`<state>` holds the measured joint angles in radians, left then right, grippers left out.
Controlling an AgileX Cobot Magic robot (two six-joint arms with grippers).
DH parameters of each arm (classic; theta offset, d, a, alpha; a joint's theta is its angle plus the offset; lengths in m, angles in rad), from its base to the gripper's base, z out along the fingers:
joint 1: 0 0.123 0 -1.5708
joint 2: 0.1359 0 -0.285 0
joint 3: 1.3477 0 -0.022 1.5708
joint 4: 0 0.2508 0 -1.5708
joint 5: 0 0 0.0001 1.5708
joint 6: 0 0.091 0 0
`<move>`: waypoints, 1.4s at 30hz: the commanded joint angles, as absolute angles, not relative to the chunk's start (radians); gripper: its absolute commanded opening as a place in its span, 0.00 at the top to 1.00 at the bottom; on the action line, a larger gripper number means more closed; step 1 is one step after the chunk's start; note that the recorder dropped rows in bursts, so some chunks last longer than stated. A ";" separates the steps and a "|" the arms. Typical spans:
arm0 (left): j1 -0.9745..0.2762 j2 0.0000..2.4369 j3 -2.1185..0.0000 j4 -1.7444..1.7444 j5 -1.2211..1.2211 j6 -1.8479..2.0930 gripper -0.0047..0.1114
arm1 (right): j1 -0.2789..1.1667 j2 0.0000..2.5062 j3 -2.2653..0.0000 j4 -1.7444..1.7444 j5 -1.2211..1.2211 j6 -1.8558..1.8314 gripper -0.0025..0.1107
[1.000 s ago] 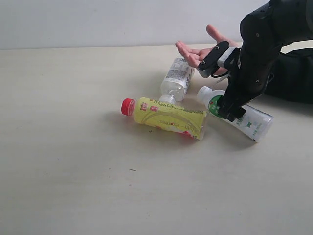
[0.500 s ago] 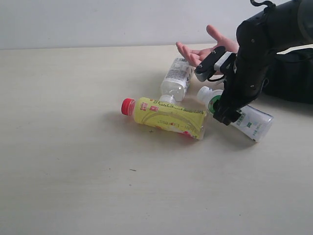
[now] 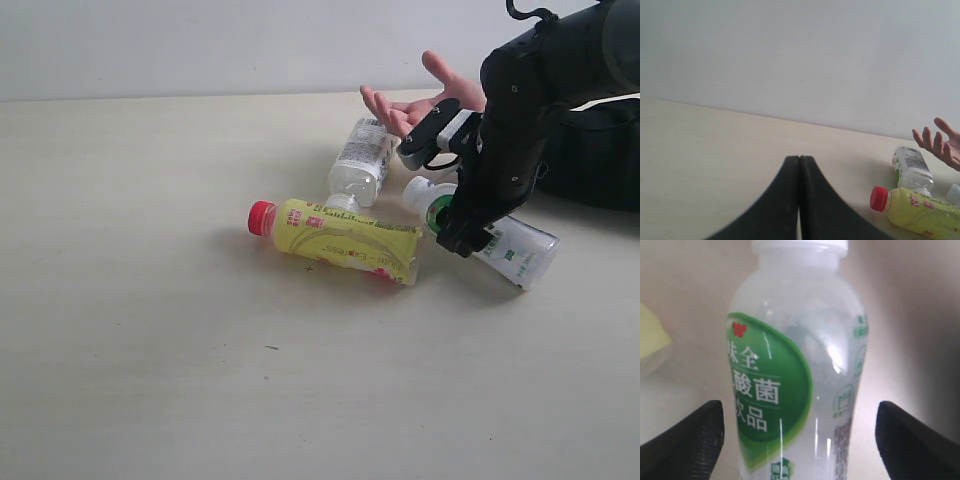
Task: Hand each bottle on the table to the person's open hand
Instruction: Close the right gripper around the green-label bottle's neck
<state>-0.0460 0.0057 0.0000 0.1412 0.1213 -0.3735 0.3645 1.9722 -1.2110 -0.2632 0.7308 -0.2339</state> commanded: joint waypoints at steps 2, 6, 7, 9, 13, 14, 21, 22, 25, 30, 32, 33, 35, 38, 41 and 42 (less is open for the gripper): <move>-0.052 0.000 0.000 0.146 0.111 -0.373 0.96 | 0.366 1.969 -1.215 -0.261 0.731 -0.215 0.29; -0.052 0.000 0.000 0.146 0.111 -0.373 0.96 | 0.366 1.969 -1.215 -0.261 0.731 -0.211 0.29; -0.052 0.000 0.000 0.146 0.111 -0.373 0.96 | 0.366 1.969 -1.215 -0.261 0.731 -0.208 0.29; -0.052 0.000 0.000 0.146 0.111 -0.373 0.96 | 0.366 1.969 -1.215 -0.261 0.731 -0.208 0.29; -0.052 0.000 0.000 0.146 0.111 -0.373 0.96 | 0.366 1.969 -1.215 -0.261 0.711 -0.208 0.29; -0.052 0.000 0.000 0.146 0.111 -0.373 0.96 | 0.366 1.969 -1.215 -0.261 0.709 -0.208 0.29; -0.052 0.000 0.000 0.146 0.111 -0.373 0.96 | 0.366 1.969 -1.215 -0.261 0.711 -0.180 0.29; -0.052 0.000 0.000 0.146 0.111 -0.373 0.96 | 0.366 1.969 -1.215 -0.261 0.711 -0.178 0.29; -0.052 0.000 0.000 0.146 0.111 -0.373 0.96 | 0.366 1.969 -1.215 -0.261 0.715 -0.178 0.29; -0.052 0.000 0.000 0.146 0.111 -0.373 0.96 | 0.366 1.969 -1.215 -0.242 0.730 -0.175 0.29; -0.052 0.000 0.000 0.146 0.111 -0.373 0.96 | 0.366 1.969 -1.215 -0.242 0.730 -0.180 0.29; -0.052 0.000 0.000 0.146 0.111 -0.373 0.96 | 0.366 1.969 -1.215 -0.244 0.729 -0.180 0.29; -0.052 0.000 0.000 0.146 0.111 -0.373 0.96 | 0.366 1.969 -1.215 -0.251 0.721 -0.180 0.29; -0.052 0.000 0.000 0.146 0.111 -0.373 0.96 | 0.366 1.969 -1.215 -0.251 0.714 -0.180 0.29; -0.052 0.000 0.000 0.146 0.111 -0.373 0.96 | 0.366 1.972 -1.215 -0.246 0.716 -0.180 0.29; -0.052 0.000 0.000 0.146 0.111 -0.373 0.96 | 0.366 1.973 -1.215 -0.244 0.719 -0.180 0.30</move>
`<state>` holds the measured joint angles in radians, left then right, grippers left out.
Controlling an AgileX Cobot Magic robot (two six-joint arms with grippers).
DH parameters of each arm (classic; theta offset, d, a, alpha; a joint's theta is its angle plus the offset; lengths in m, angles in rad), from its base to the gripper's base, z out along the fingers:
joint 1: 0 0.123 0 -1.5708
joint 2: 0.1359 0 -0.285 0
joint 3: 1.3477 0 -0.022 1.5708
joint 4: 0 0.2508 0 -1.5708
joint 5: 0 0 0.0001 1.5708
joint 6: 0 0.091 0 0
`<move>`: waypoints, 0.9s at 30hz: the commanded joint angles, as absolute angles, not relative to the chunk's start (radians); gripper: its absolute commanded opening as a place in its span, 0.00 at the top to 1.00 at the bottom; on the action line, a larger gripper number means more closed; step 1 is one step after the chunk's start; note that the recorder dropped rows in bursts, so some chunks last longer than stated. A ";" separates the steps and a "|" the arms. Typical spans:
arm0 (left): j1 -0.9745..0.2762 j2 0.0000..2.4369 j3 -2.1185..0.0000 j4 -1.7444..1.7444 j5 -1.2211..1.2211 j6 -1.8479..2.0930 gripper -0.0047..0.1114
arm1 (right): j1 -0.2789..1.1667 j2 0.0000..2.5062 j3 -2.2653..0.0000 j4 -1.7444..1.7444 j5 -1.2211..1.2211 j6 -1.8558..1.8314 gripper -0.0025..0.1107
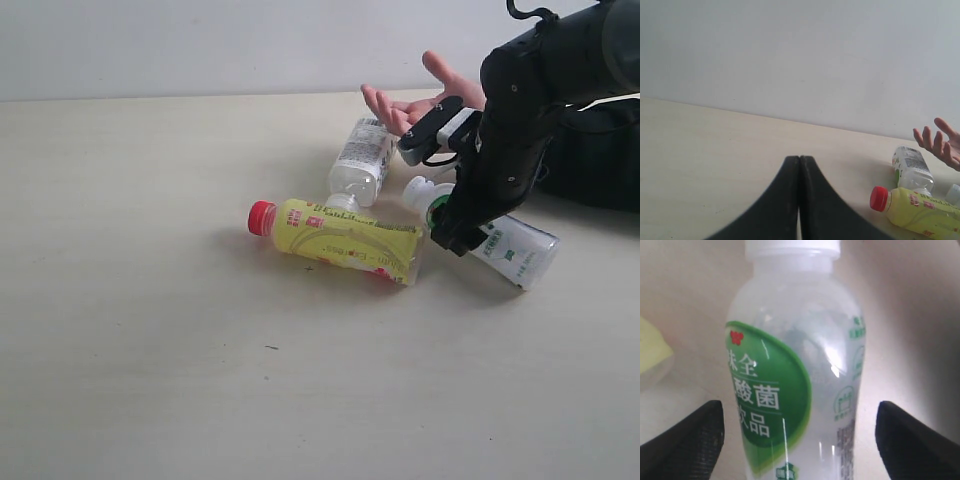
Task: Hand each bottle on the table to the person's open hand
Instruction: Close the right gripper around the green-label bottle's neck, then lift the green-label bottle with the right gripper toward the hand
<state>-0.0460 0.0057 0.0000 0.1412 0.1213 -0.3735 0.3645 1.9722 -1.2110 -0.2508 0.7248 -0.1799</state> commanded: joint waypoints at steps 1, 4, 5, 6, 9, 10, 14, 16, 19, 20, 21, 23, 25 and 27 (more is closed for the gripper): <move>-0.052 0.000 0.000 0.146 0.111 -0.373 0.96 | 0.366 1.975 -1.215 -0.244 0.724 -0.180 0.32; -0.052 0.000 0.000 0.146 0.111 -0.373 0.96 | 0.366 1.986 -1.215 -0.244 0.747 -0.180 0.43; -0.052 0.000 0.000 0.146 0.111 -0.373 0.96 | 0.366 1.992 -1.215 -0.246 0.756 -0.180 0.47; -0.052 0.000 0.000 0.146 0.111 -0.373 0.96 | 0.366 1.999 -1.215 -0.246 0.763 -0.180 0.50; -0.052 0.000 0.000 0.146 0.111 -0.373 0.96 | 0.366 2.007 -1.215 -0.262 0.777 -0.180 0.63; -0.052 0.000 0.000 0.146 0.111 -0.373 0.96 | 0.366 2.007 -1.215 -0.268 0.779 -0.180 0.68; -0.052 0.000 0.000 0.146 0.111 -0.373 0.96 | 0.366 1.999 -1.215 -0.300 0.786 -0.178 0.87; -0.052 0.000 0.000 0.146 0.111 -0.373 0.96 | 0.366 1.987 -1.215 -0.303 0.788 -0.178 0.94; -0.052 0.000 0.000 0.146 0.111 -0.373 0.96 | 0.366 1.975 -1.215 -0.303 0.790 -0.178 0.98; -0.052 0.000 0.000 0.146 0.111 -0.373 0.96 | 0.366 1.967 -1.215 -0.305 0.796 -0.178 0.98; -0.052 0.000 0.000 0.146 0.111 -0.373 0.96 | 0.366 1.963 -1.215 -0.305 0.799 -0.178 0.98; -0.052 0.000 0.000 0.146 0.111 -0.373 0.96 | 0.366 1.949 -1.215 -0.306 0.818 -0.178 0.98; -0.052 0.000 0.000 0.146 0.111 -0.373 0.96 | 0.366 1.936 -1.215 -0.306 0.838 -0.178 0.98; -0.052 0.000 0.000 0.146 0.111 -0.373 0.96 | 0.366 1.914 -1.215 -0.309 0.868 -0.178 0.98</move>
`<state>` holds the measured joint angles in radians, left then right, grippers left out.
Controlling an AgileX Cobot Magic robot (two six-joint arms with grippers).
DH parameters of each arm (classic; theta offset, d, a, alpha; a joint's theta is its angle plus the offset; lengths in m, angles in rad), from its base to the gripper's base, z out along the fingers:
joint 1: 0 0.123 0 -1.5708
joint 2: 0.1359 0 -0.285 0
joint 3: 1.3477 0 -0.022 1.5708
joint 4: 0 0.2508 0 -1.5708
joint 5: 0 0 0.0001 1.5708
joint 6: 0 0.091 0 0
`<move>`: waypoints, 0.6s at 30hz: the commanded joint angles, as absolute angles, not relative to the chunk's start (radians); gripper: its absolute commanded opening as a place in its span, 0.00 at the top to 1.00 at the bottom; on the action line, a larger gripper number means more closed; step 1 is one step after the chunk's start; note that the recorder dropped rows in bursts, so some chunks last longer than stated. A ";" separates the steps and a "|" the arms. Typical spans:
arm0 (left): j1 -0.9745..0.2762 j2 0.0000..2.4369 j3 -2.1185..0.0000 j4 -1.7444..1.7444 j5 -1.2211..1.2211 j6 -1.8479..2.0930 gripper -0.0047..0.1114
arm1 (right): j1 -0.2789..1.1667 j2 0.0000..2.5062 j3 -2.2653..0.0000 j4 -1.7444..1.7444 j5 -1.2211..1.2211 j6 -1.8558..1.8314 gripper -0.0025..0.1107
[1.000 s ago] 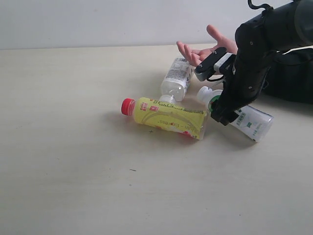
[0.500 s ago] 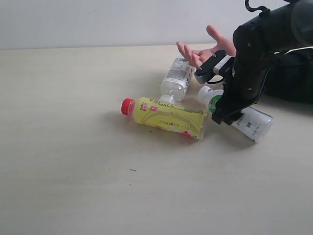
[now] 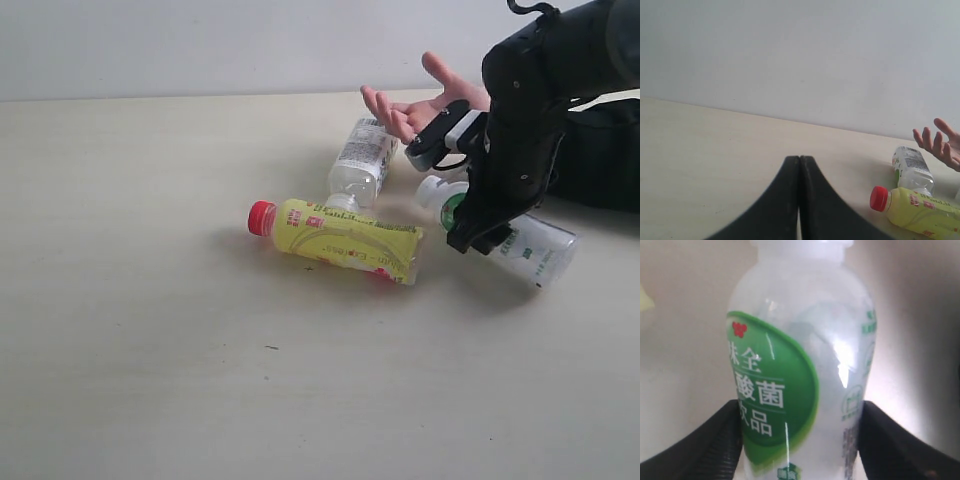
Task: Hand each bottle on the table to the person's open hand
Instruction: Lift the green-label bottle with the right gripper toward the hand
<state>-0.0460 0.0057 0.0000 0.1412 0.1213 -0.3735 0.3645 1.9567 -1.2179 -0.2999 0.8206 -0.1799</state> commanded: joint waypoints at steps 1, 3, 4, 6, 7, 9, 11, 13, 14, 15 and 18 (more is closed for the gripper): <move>-0.052 0.000 0.000 0.146 0.111 -0.373 0.96 | 0.366 1.900 -1.215 -0.309 0.884 -0.178 0.98; -0.052 0.000 0.000 0.146 0.111 -0.373 0.96 | 0.366 1.874 -1.215 -0.306 0.913 -0.178 0.98; -0.052 0.000 0.000 0.146 0.111 -0.373 0.96 | 0.366 1.858 -1.215 -0.306 0.931 -0.178 0.98; -0.052 0.000 0.000 0.146 0.111 -0.373 0.96 | 0.366 1.823 -1.215 -0.294 0.968 -0.180 0.98; -0.052 0.000 0.000 0.146 0.111 -0.373 0.96 | 0.366 1.804 -1.215 -0.288 0.985 -0.180 0.98; -0.052 0.000 0.000 0.146 0.111 -0.373 0.96 | 0.366 1.771 -1.215 -0.279 1.022 -0.180 0.98; -0.052 0.000 0.000 0.146 0.111 -0.373 0.96 | 0.366 1.732 -1.215 -0.268 1.065 -0.180 0.98; -0.052 0.000 0.000 0.146 0.111 -0.373 0.96 | 0.366 1.689 -1.215 -0.255 1.097 -0.180 0.98; -0.052 0.000 0.000 0.146 0.111 -0.373 0.96 | 0.366 1.666 -1.215 -0.245 1.111 -0.180 0.98; -0.052 0.000 0.000 0.146 0.111 -0.373 0.96 | 0.366 1.646 -1.215 -0.238 1.120 -0.180 0.98; -0.052 0.000 0.000 0.146 0.111 -0.373 0.96 | 0.366 1.573 -1.215 -0.233 1.121 -0.171 0.98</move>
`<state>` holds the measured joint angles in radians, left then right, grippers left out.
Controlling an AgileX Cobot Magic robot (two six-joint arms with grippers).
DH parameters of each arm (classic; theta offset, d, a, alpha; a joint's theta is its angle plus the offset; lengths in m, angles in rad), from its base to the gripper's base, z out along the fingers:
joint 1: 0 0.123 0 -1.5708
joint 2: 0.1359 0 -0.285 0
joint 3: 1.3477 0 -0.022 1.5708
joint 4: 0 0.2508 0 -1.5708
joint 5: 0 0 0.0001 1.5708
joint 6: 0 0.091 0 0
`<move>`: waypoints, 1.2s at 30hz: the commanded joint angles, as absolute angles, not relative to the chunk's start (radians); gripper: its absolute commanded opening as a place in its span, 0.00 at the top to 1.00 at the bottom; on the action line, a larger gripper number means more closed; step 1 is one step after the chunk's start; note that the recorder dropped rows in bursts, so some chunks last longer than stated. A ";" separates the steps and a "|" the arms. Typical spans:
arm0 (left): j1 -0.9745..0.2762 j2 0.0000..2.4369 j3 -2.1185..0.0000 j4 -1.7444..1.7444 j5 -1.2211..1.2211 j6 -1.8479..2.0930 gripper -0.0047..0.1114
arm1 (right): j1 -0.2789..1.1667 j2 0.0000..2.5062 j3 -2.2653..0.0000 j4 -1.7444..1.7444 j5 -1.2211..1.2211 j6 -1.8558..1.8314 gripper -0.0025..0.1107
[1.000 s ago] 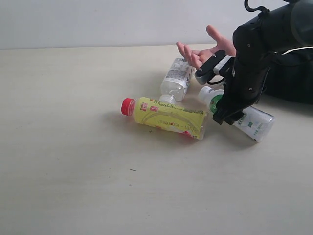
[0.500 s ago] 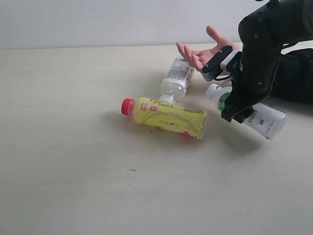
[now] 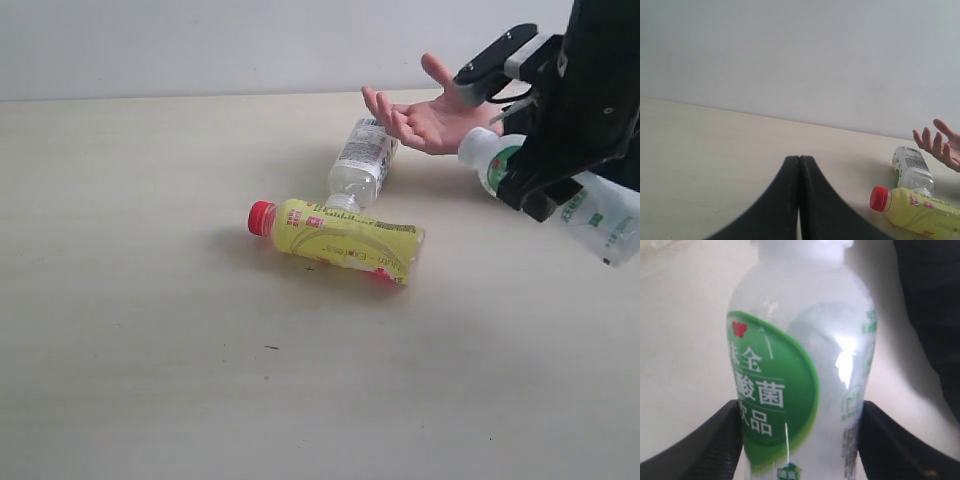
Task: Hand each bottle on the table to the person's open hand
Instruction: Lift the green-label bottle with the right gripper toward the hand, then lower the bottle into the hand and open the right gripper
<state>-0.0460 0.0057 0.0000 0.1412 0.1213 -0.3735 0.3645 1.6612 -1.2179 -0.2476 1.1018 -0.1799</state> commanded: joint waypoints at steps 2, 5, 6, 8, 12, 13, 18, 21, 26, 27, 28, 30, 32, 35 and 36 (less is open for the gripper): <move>-0.052 0.000 0.000 0.146 0.111 -0.373 0.96 | 0.366 1.521 -1.215 -0.204 1.104 -0.170 0.98; -0.052 0.000 0.000 0.146 0.111 -0.373 0.96 | 0.366 1.449 -1.223 -0.159 1.033 -0.115 0.98; -0.052 0.000 0.000 0.146 0.111 -0.373 0.96 | 0.366 1.449 -1.236 -0.152 1.033 -0.100 0.98; -0.052 0.000 0.000 0.146 0.111 -0.373 0.96 | 0.366 1.469 -1.272 -0.144 1.049 -0.083 0.98; -0.052 0.000 0.000 0.146 0.111 -0.373 0.96 | 0.366 1.609 -1.438 -0.100 1.097 -0.081 0.98; -0.052 0.000 0.000 0.146 0.111 -0.373 0.96 | 0.366 1.645 -1.478 -0.094 1.108 -0.081 0.98; -0.052 0.000 0.000 0.146 0.111 -0.373 0.96 | 0.364 1.891 -1.728 -0.061 1.196 -0.079 0.98; -0.052 0.000 0.000 0.146 0.111 -0.373 0.96 | 0.360 2.019 -1.875 -0.061 1.201 -0.051 0.98; -0.052 0.000 0.000 0.146 0.111 -0.373 0.96 | 0.310 2.142 -2.025 -0.057 1.221 -0.031 0.98; -0.052 0.000 0.000 0.146 0.111 -0.373 0.96 | 0.295 2.164 -2.055 -0.057 1.221 -0.031 0.98; -0.052 0.000 0.000 0.146 0.111 -0.373 0.96 | 0.288 2.176 -2.067 -0.055 1.221 -0.031 0.98; -0.052 0.000 0.000 0.146 0.111 -0.373 0.96 | 0.277 2.194 -2.086 -0.053 1.221 -0.031 0.98; -0.052 0.000 0.000 0.146 0.111 -0.373 0.96 | 0.274 2.211 -2.102 -0.050 1.221 -0.031 0.98; -0.052 0.000 0.000 0.146 0.111 -0.373 0.96 | 0.274 2.242 -2.124 -0.034 1.221 -0.031 0.98; -0.052 0.000 0.000 0.146 0.111 -0.373 0.96 | 0.274 2.249 -2.130 -0.024 1.221 -0.035 0.98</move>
